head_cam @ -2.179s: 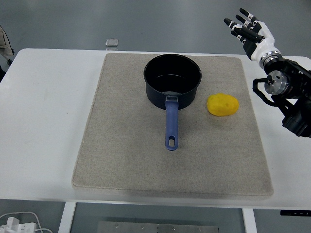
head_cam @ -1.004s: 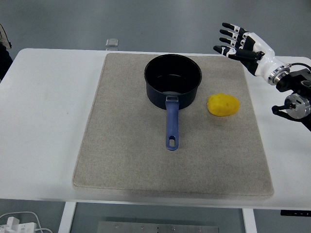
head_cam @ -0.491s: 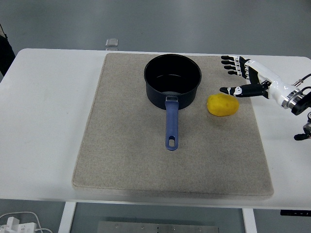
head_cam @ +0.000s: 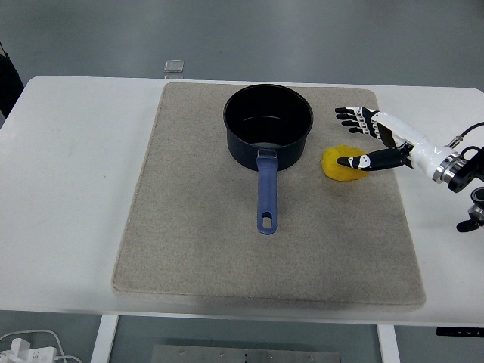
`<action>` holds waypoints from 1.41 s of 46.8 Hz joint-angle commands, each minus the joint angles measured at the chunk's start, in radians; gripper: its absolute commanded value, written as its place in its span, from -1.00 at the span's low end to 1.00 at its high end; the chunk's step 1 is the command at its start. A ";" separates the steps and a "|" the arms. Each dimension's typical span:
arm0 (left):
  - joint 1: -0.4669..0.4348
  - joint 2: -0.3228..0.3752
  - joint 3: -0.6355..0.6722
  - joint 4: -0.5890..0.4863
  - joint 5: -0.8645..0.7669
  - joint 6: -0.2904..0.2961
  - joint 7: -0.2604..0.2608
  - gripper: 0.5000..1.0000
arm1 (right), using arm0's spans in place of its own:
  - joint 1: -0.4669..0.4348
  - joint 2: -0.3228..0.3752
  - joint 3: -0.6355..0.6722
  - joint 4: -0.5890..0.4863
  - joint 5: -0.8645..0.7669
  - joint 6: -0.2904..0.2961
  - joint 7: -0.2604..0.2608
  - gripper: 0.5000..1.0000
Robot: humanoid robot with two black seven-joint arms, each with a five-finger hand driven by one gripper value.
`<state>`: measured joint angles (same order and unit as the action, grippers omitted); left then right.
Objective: Put the potato in the blue pot
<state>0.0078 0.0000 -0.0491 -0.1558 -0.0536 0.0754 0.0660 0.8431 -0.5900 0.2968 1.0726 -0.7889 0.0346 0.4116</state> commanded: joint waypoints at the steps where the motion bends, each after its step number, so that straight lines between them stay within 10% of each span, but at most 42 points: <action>1: 0.000 0.000 0.000 -0.001 0.000 0.000 0.000 0.99 | -0.004 0.004 -0.002 -0.002 -0.019 -0.002 0.007 0.67; 52: 0.000 0.000 -0.003 0.001 0.000 0.000 0.000 0.99 | -0.058 0.071 -0.018 -0.092 -0.110 -0.068 0.073 0.63; 66: 0.000 0.000 -0.003 0.001 -0.002 0.000 0.000 0.99 | -0.058 0.076 -0.018 -0.100 -0.110 -0.093 0.082 -0.26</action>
<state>0.0076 0.0000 -0.0521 -0.1549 -0.0550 0.0750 0.0660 0.7840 -0.5140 0.2791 0.9789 -0.8991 -0.0452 0.4923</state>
